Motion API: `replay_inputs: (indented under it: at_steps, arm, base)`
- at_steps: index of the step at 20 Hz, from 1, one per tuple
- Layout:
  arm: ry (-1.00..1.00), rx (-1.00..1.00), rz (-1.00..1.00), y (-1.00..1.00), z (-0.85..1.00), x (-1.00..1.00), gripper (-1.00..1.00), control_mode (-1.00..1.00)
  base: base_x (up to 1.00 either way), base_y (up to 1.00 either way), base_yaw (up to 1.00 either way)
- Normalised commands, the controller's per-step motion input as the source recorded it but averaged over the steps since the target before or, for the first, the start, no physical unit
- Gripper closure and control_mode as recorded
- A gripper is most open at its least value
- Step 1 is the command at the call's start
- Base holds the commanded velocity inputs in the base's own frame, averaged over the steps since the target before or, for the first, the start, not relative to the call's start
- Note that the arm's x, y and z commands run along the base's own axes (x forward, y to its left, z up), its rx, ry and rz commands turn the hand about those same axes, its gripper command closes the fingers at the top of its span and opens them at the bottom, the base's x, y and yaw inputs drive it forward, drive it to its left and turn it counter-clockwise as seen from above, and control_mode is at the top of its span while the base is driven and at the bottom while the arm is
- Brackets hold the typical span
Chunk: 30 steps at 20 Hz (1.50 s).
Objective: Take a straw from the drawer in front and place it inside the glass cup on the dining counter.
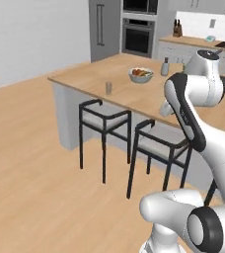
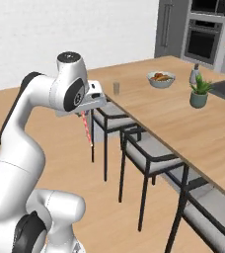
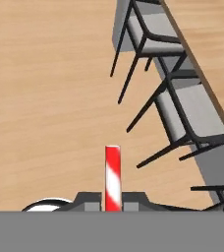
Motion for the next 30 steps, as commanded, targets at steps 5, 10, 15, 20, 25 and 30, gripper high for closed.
replay_inputs:
  at_steps: [5, 10, 15, 20, 25, 30]
  arm:
    - [0.0, 0.0, 0.0, 0.0, 0.0, 0.0, 1.0, 1.0]
    - [0.0, 0.0, 0.0, 0.0, 0.0, 0.0, 1.0, 1.0]
    - [0.0, 0.0, 0.0, 0.0, 0.0, 0.0, 1.0, 1.0]
    - [0.0, 0.0, 0.0, 0.0, 0.0, 0.0, 1.0, 1.0]
    - [0.0, 0.0, 0.0, 0.0, 0.0, 0.0, 1.0, 1.0]
    - [0.0, 0.0, 0.0, 0.0, 0.0, 0.0, 1.0, 1.0]
  base:
    - [0.39, 1.0, -0.46]
    - [0.4, 1.0, -0.46]
    - [0.4, 1.0, -0.46]
    - [0.39, 1.0, -0.46]
    - [0.41, 0.94, -0.45]
    - [0.48, 0.79, -0.42]
